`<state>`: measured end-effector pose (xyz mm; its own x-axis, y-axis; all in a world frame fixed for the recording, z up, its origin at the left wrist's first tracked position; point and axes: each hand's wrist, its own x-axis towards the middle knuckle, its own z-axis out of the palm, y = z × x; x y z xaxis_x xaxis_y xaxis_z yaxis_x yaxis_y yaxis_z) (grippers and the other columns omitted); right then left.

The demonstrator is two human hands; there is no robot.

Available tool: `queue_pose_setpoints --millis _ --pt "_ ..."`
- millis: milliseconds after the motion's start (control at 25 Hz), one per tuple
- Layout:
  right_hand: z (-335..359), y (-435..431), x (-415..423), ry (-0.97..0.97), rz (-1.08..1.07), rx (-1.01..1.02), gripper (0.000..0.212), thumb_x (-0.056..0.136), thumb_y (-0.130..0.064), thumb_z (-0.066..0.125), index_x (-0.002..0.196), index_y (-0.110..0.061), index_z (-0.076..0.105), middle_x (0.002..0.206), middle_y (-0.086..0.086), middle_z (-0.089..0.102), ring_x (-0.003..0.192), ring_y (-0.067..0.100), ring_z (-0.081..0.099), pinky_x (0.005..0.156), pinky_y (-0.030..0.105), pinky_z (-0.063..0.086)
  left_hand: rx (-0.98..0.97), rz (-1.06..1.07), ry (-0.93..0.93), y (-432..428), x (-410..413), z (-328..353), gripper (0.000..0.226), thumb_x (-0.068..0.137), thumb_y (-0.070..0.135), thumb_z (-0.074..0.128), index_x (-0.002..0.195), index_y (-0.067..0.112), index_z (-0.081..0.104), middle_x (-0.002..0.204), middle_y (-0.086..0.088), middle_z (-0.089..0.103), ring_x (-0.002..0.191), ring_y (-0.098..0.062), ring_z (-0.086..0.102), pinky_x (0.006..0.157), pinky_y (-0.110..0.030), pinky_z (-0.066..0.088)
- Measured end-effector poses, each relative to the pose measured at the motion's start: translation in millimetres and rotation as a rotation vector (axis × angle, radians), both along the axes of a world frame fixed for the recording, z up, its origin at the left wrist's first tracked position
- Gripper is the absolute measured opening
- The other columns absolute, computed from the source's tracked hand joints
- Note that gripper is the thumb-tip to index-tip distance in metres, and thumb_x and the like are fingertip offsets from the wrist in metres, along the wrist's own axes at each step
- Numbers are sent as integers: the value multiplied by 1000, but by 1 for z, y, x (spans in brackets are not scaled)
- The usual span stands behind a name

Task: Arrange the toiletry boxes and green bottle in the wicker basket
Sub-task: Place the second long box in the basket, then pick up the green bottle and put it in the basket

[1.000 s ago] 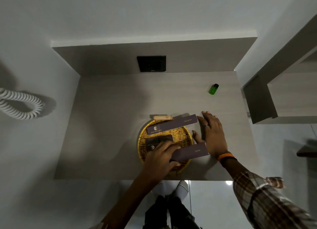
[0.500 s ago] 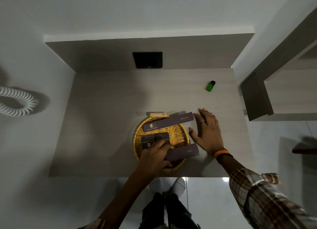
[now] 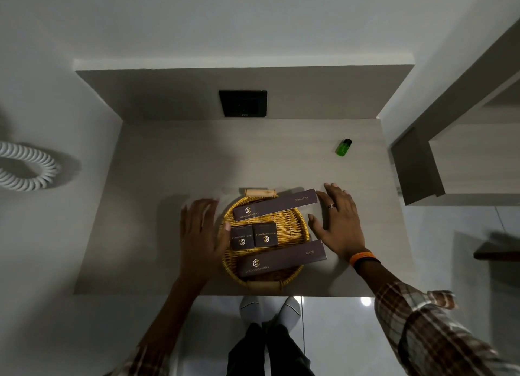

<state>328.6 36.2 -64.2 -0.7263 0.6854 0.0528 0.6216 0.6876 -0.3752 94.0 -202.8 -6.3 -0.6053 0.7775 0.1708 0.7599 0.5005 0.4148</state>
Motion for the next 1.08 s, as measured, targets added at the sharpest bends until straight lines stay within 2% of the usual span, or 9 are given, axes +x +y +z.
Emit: queue_pose_setpoints --millis 120,320,480,560,720,840,960,1080 --pt "-2 -1 -2 -2 4 4 70 91 -57 52 147 -16 41 160 10 32 151 26 21 124 49 15 -180 24 1 3 -41 -36 61 97 46 32 148 12 32 156 -15 34 148 -30 21 120 -57 15" --pt "-6 -4 -2 -24 -3 5 70 92 -57 47 148 -15 39 161 11 31 151 27 21 123 53 18 -391 -50 115 29 -68 -59 63 99 51 22 155 23 17 164 -8 16 151 -30 9 120 -60 8" --pt "6 -4 -1 -47 -5 -59 70 93 -61 43 148 -18 38 161 8 29 150 26 22 118 56 27 -384 -38 149 28 -67 -64 65 99 57 21 156 28 7 166 -5 8 152 -27 0 119 -61 6" --pt "29 -4 -9 6 -79 -105 72 92 -63 43 149 -19 37 161 7 28 148 25 25 117 55 32 -381 -37 152 26 -68 -62 66 98 58 19 156 29 6 166 -4 7 152 -26 -2 119 -61 8" --pt "95 13 -42 162 -137 32 66 89 -52 59 144 -19 43 157 8 31 145 27 31 115 46 34 -383 -58 124 28 -69 -60 66 98 59 19 156 29 7 166 -4 6 152 -26 -3 118 -62 8" --pt "124 42 -71 204 -162 105 59 88 -45 63 139 -22 47 155 7 35 140 26 36 109 40 37 -372 -61 136 26 -69 -61 66 97 58 21 155 27 12 166 -5 8 152 -27 0 118 -62 10" --pt "116 85 -88 101 -274 89 47 91 -38 62 133 -19 55 148 10 42 132 28 46 98 41 48 -350 -77 139 27 -70 -62 66 97 56 24 155 25 18 165 -6 12 152 -28 4 118 -62 10" --pt "86 123 -94 -141 -446 -121 41 93 -28 58 130 -11 58 135 20 46 123 39 49 92 46 50 -321 -82 132 28 -71 -63 66 97 55 28 154 24 20 164 -7 15 152 -27 5 118 -62 10"
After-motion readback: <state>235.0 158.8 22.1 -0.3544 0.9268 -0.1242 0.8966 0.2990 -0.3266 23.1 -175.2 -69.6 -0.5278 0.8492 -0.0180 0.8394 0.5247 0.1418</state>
